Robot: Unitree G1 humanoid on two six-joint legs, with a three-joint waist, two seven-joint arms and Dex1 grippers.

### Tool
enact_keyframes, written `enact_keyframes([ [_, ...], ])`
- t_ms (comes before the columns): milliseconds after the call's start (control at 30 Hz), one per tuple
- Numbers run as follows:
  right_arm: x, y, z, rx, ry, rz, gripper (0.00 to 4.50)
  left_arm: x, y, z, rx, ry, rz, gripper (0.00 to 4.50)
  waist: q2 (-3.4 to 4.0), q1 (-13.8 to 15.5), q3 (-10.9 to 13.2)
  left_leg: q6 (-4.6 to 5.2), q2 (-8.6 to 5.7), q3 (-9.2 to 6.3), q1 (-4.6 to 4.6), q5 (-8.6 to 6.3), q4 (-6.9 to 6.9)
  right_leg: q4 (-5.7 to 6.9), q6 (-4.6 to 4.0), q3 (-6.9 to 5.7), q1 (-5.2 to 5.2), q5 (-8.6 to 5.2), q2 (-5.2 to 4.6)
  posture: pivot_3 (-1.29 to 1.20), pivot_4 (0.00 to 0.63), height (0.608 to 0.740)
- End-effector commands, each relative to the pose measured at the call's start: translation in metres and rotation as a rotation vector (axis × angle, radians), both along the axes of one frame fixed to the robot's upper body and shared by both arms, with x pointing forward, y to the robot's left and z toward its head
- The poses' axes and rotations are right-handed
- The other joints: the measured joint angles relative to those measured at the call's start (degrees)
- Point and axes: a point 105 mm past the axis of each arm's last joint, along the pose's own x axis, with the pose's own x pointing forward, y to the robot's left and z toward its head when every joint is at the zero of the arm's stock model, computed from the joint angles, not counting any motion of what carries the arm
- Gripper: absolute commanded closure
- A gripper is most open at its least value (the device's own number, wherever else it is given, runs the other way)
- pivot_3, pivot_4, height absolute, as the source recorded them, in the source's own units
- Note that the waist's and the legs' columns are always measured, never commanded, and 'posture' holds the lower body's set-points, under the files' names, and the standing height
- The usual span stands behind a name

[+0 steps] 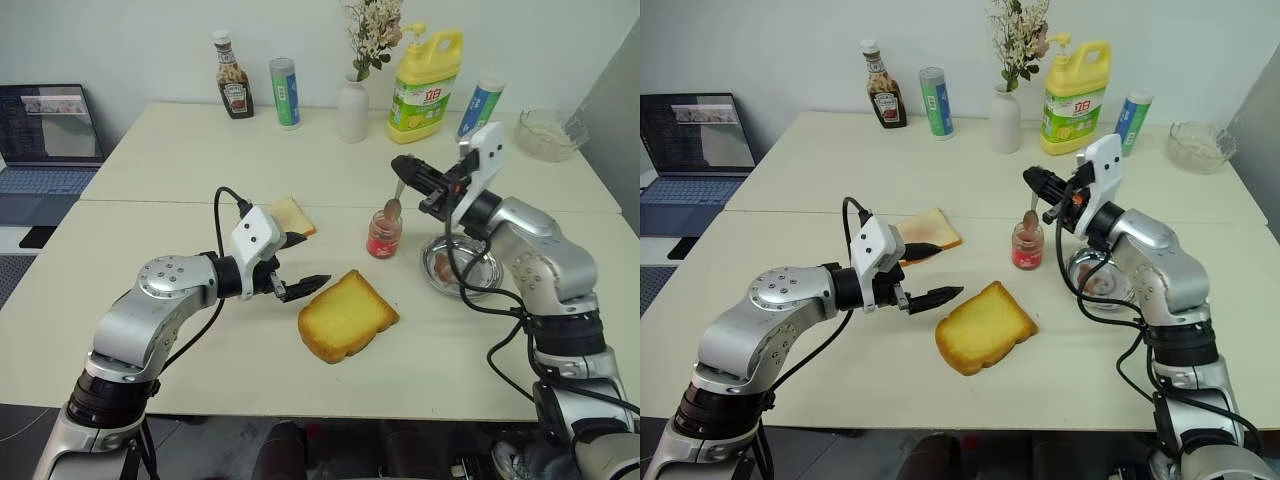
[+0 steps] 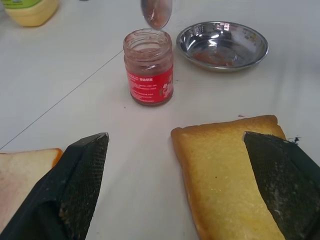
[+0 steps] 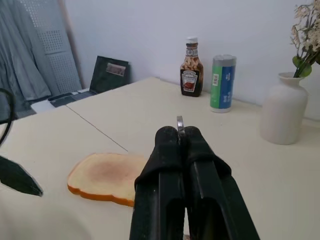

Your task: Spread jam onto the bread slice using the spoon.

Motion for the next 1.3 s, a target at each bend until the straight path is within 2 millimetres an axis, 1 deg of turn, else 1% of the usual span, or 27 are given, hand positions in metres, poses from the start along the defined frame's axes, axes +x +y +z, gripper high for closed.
enact_keyframes([
  [33, -0.001, 0.003, 0.016, -0.031, -0.110, 0.021, 4.48, -0.005, -0.006, 0.011, -0.007, -0.054, -0.040, 0.00, 0.00, 0.02, 0.00, 0.00, 0.00, -0.01, 0.00, 0.00, 0.00, 0.00, 0.00, -0.01, 0.00, 0.00, 0.00, 0.00, 0.150, 0.740],
  [200, 0.005, 0.005, 0.003, -0.082, -0.120, 0.020, 4.48, -0.004, -0.009, 0.012, -0.013, -0.052, -0.046, 0.00, 0.00, -0.05, 0.00, 0.00, 0.01, 0.00, 0.01, 0.00, 0.00, 0.02, -0.01, 0.00, 0.00, 0.00, 0.00, 0.00, 0.150, 0.740],
  [367, 0.009, 0.010, -0.006, -0.137, -0.151, 0.020, 4.48, -0.004, -0.013, 0.012, -0.016, -0.049, -0.062, 0.00, 0.00, -0.04, 0.00, 0.00, 0.00, 0.00, 0.01, 0.00, 0.01, 0.03, -0.01, 0.00, 0.01, 0.01, -0.01, 0.00, 0.150, 0.740],
  [467, 0.009, 0.014, -0.013, -0.193, -0.178, 0.032, 4.48, -0.002, -0.015, 0.013, -0.018, -0.054, -0.070, 0.00, 0.00, -0.06, 0.00, 0.00, 0.00, 0.00, 0.02, 0.00, 0.01, 0.03, -0.01, 0.00, 0.00, 0.01, -0.01, 0.00, 0.150, 0.740],
  [600, 0.009, 0.015, -0.019, -0.237, -0.198, 0.038, 4.48, -0.002, -0.016, 0.015, -0.020, -0.057, -0.074, 0.00, 0.00, -0.06, 0.00, 0.00, 0.00, 0.00, 0.02, 0.00, 0.01, 0.03, -0.01, -0.01, 0.01, 0.01, 0.00, 0.00, 0.150, 0.740],
  [833, 0.010, 0.017, -0.037, -0.355, -0.235, 0.044, 4.48, -0.002, -0.017, 0.012, -0.004, -0.057, -0.083, 0.00, 0.00, -0.08, 0.00, -0.01, 0.00, -0.01, 0.03, 0.00, 0.01, 0.04, -0.01, -0.01, 0.01, 0.01, -0.01, 0.00, 0.150, 0.740],
  [1033, 0.013, 0.018, -0.044, -0.360, -0.211, 0.034, 4.48, -0.002, -0.019, 0.014, -0.002, -0.062, -0.085, 0.00, 0.00, -0.08, 0.00, -0.01, 0.00, -0.01, 0.03, 0.00, 0.01, 0.04, -0.01, 0.00, 0.01, 0.01, -0.01, 0.00, 0.150, 0.740],
  [1300, 0.020, 0.016, -0.058, -0.298, -0.100, -0.003, 4.48, 0.000, -0.017, 0.010, -0.001, -0.060, -0.067, 0.00, 0.00, -0.06, 0.00, -0.01, 0.00, -0.01, 0.03, 0.01, 0.01, 0.05, -0.02, 0.00, 0.01, 0.01, -0.02, 0.00, 0.150, 0.740],
])
